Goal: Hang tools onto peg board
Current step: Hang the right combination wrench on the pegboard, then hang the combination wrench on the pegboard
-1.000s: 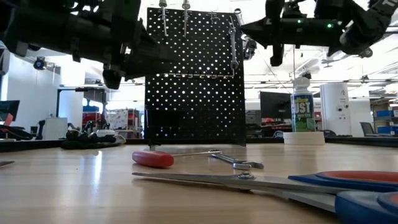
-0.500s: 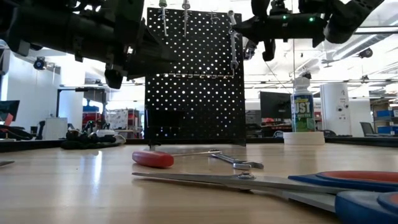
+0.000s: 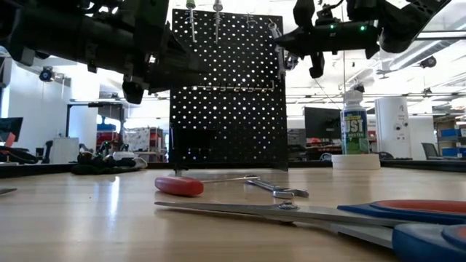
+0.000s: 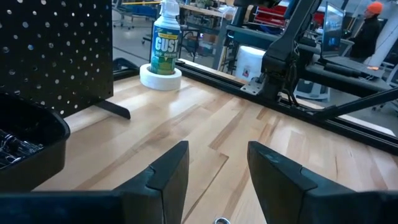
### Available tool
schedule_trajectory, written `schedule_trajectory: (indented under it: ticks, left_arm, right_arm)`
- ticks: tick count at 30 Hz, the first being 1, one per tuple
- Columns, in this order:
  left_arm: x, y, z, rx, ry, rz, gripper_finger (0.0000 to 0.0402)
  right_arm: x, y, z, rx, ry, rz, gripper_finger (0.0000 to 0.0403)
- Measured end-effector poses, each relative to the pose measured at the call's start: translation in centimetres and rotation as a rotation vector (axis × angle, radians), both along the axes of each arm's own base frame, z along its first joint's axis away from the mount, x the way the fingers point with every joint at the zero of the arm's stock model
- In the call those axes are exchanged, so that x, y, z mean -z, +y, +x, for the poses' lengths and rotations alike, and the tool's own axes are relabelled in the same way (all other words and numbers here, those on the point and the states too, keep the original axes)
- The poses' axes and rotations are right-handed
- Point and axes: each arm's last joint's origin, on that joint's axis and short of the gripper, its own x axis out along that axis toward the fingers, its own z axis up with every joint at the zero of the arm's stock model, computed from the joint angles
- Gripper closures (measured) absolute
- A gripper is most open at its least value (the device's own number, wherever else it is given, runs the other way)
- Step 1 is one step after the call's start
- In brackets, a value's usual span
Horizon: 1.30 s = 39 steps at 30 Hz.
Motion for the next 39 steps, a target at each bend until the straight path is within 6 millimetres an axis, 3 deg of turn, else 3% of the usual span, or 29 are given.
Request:
schedule_trajectory:
  ticks: [16,20,27,33,39]
  left_arm:
    - [0.0,0.0,0.0,0.000,0.003,0.002,0.0247]
    - [0.0,0.0,0.0,0.000,0.003,0.001,0.0247]
    - [0.3,0.0,0.0,-0.003,0.015,-0.009,0.0247]
    - [0.3,0.0,-0.1,-0.003,0.020,-0.008,0.0247]
    - [0.6,0.1,-0.1,-0.009,0.045,0.002,0.0247]
  right_arm:
    - [1.2,0.0,0.0,-0.003,0.049,0.084,0.0395]
    - [2.2,0.0,0.0,0.004,0.147,0.117,0.0359]
    - [3.3,0.1,-0.1,-0.006,0.245,0.133,0.0258]
    - [5.2,2.1,0.1,-0.205,0.386,0.087,0.0197]
    - [7.7,6.1,0.3,-0.391,0.507,0.026,0.0190]
